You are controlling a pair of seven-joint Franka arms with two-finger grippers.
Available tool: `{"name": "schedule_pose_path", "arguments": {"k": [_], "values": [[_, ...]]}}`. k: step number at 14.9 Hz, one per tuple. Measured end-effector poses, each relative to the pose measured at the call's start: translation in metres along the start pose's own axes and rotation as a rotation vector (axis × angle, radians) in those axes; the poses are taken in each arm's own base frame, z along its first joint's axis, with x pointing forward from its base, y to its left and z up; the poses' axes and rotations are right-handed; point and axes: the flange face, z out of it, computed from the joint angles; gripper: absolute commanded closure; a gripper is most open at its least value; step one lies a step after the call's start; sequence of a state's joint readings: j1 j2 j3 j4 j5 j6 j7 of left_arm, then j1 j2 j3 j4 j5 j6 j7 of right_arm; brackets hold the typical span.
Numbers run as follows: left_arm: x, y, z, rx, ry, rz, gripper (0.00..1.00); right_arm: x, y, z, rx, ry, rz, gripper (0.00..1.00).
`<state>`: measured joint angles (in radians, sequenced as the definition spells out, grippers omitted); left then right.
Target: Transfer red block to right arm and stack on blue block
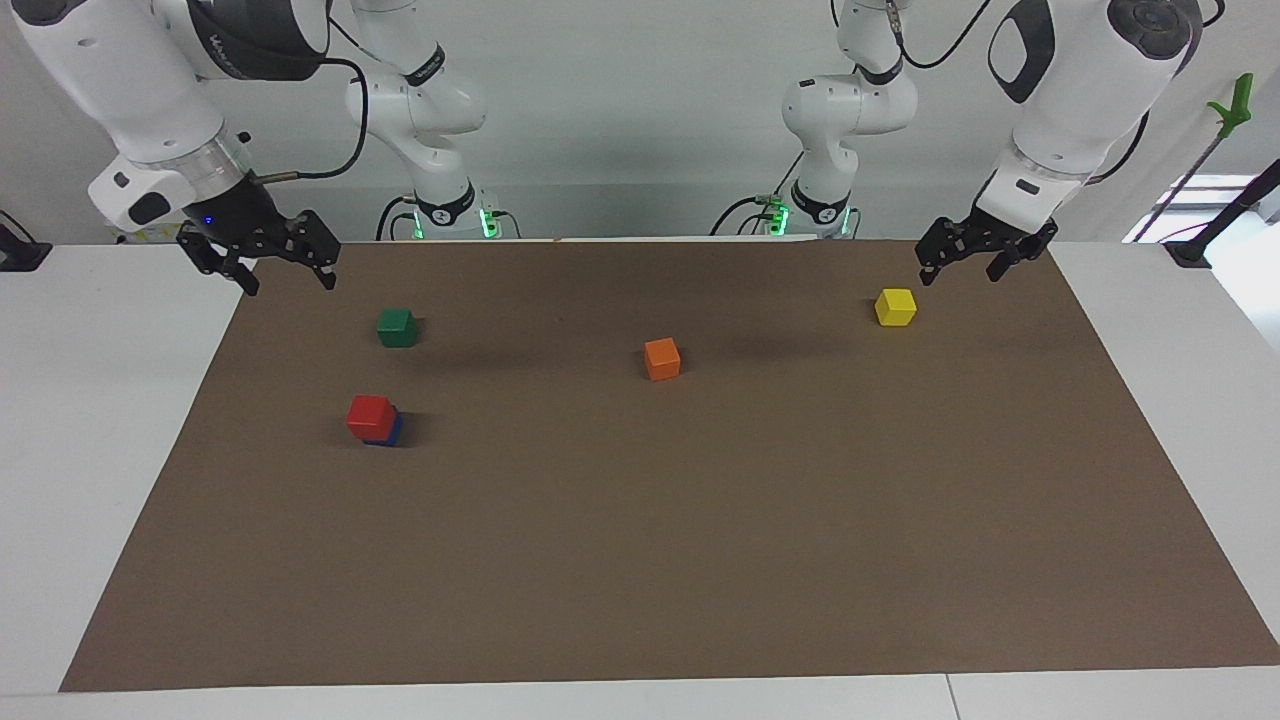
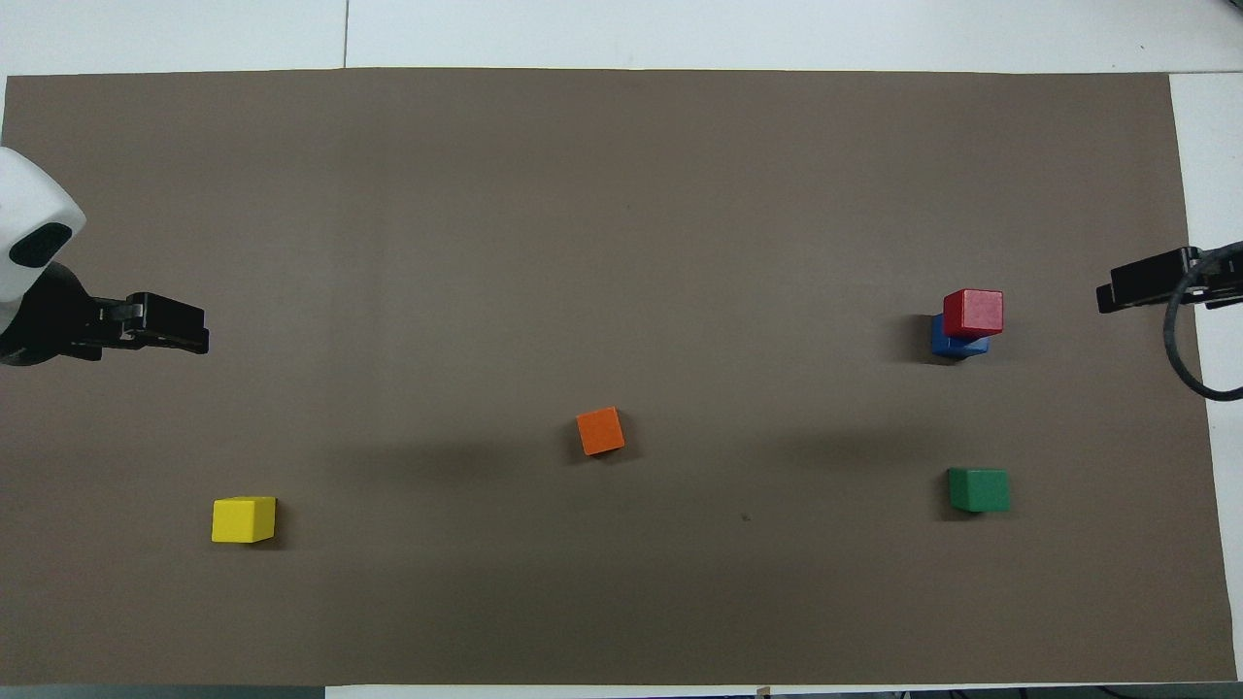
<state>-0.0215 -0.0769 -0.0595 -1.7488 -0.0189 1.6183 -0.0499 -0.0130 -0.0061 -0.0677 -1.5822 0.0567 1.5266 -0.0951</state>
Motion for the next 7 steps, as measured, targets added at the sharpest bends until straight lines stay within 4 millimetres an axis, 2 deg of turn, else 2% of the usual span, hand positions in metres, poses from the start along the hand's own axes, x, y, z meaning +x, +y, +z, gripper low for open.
{"name": "schedule_pose_path", "arguments": {"k": [3,7], "values": [[0.000,0.000,0.000,0.000,0.000,0.012,0.00,-0.005,0.013,-0.009,-0.060,-0.013,0.016,0.00],[0.000,0.000,0.000,0.000,0.000,0.014,0.00,-0.003,0.024,-0.007,-0.095,-0.010,0.029,0.00]]}}
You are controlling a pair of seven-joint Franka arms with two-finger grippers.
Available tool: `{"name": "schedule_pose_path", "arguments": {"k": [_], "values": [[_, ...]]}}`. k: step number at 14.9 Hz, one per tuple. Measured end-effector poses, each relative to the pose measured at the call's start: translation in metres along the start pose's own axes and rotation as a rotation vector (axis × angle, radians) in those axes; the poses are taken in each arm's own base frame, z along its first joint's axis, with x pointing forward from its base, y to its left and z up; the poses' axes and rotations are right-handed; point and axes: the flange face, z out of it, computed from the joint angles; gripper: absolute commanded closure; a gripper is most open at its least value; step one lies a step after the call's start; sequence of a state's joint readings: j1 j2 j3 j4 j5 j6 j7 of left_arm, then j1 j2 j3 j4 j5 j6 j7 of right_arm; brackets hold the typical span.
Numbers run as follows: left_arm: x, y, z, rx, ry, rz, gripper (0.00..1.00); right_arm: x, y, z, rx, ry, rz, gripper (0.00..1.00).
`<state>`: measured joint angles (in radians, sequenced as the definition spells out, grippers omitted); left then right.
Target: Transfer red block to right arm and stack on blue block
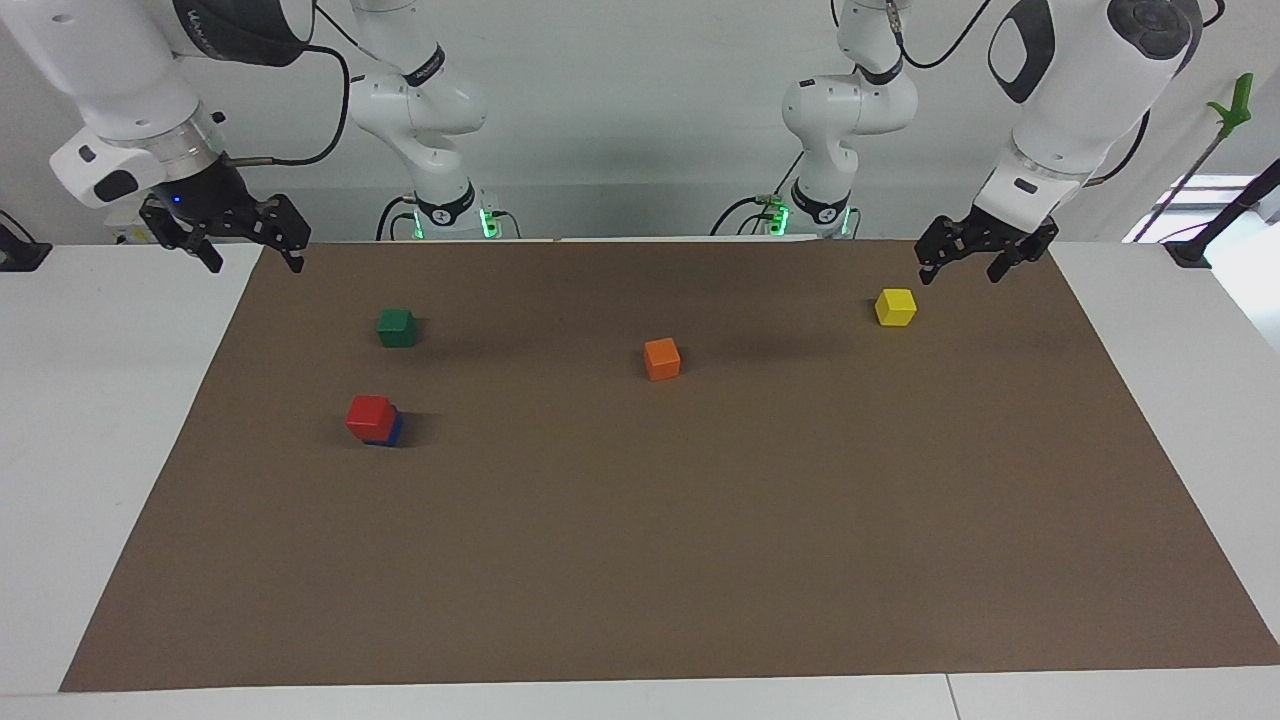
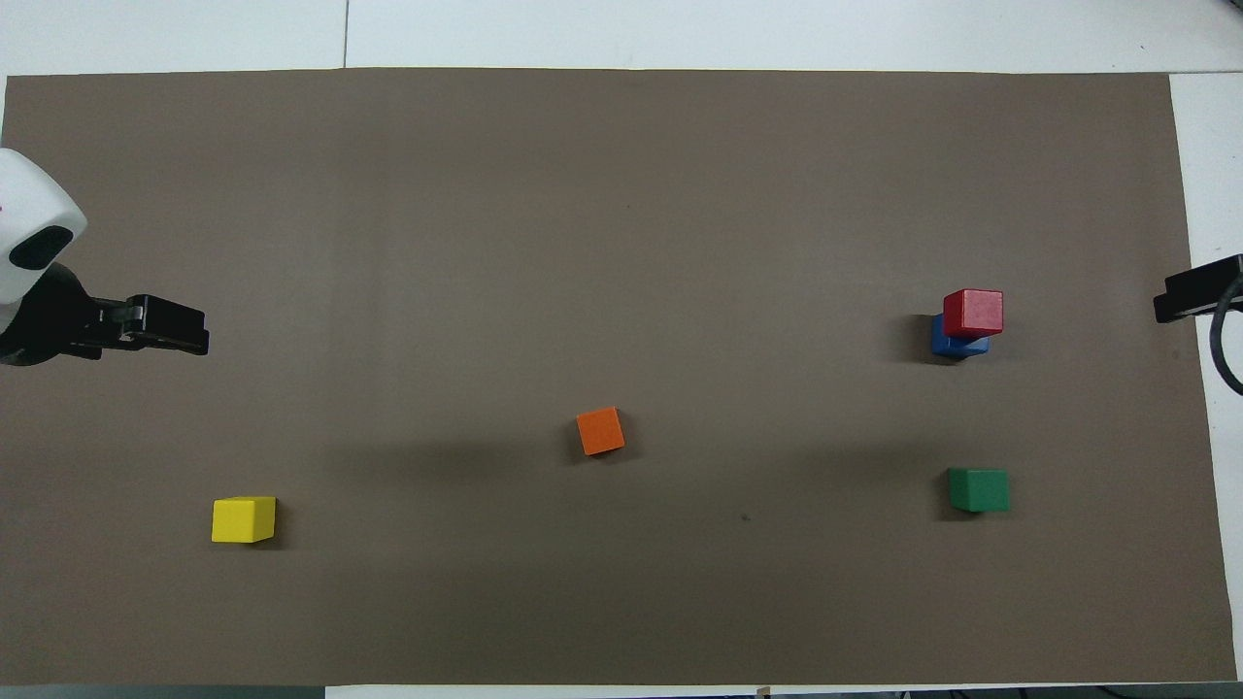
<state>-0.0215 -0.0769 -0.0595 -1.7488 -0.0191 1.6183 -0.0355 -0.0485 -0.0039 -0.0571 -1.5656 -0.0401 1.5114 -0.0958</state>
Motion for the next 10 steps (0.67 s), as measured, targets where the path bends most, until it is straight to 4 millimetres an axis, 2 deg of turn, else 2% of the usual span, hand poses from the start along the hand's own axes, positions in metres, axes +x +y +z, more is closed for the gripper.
{"name": "schedule_pose_path", "arguments": {"k": [10], "values": [[-0.0002,-0.0057,-0.0019,-0.001,0.004,-0.010,0.00,0.0040,-0.0028,0.0068,-0.001,0.005,-0.006,0.00]]}}
